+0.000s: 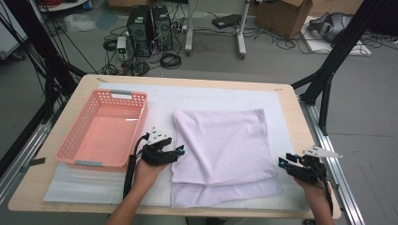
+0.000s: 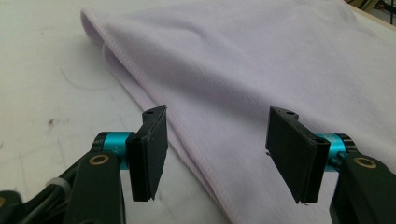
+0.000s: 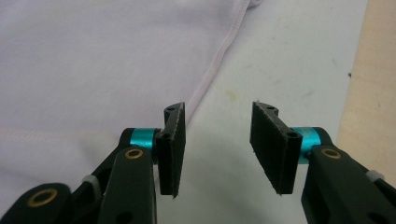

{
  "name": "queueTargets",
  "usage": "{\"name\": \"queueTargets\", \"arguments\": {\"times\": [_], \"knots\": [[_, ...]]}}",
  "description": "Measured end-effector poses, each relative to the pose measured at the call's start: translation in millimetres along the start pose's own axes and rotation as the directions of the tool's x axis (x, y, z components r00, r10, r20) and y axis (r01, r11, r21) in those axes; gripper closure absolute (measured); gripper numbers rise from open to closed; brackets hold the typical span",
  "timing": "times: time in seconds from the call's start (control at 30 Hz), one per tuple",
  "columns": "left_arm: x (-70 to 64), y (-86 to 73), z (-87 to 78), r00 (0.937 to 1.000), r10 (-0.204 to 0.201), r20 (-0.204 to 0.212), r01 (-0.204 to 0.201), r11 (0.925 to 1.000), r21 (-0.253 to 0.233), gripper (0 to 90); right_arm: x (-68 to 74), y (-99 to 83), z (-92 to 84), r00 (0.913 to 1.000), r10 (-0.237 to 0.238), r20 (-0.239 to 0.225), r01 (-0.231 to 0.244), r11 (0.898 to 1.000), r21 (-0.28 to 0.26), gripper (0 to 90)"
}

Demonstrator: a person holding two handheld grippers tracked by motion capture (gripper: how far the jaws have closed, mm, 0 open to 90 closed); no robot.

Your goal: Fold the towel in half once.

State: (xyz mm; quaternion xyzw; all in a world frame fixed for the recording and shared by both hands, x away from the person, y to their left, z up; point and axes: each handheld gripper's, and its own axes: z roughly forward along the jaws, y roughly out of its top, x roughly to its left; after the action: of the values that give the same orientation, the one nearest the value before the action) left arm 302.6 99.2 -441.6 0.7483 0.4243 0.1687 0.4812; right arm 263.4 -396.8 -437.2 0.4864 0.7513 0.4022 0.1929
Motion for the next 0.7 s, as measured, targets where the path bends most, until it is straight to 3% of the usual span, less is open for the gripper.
{"name": "queueTargets", "arguments": {"times": [0.3,0.47,0.53,0.63,0.7], "knots": [[-19.0,-30.7,-43.1,0.9999,-0.016,0.000,0.016,0.9999,0.000,41.4,23.5,-28.4,-26.7,0.9986,-0.021,-0.049,0.022,1.000,0.015,55.0],[-32.0,-49.1,-60.1,0.9976,-0.054,0.044,0.053,0.9982,0.028,43.5,36.1,-39.0,-29.4,0.9957,-0.026,-0.089,0.030,0.998,0.051,56.6],[-40.4,-52.7,-64.7,0.9970,-0.052,0.056,0.051,0.9982,0.032,43.9,40.4,-40.6,-29.1,0.9939,-0.041,-0.102,0.047,0.997,0.058,59.2],[-51.5,-57.0,-67.9,0.9967,-0.040,0.071,0.037,0.9980,0.052,44.2,48.0,-42.5,-28.4,0.9945,-0.078,-0.069,0.083,0.994,0.072,61.7],[-57.7,-60.8,-68.2,0.9975,-0.033,0.063,0.029,0.9972,0.069,44.3,49.2,-43.0,-29.3,0.9958,-0.074,-0.053,0.078,0.994,0.073,66.2]]}}
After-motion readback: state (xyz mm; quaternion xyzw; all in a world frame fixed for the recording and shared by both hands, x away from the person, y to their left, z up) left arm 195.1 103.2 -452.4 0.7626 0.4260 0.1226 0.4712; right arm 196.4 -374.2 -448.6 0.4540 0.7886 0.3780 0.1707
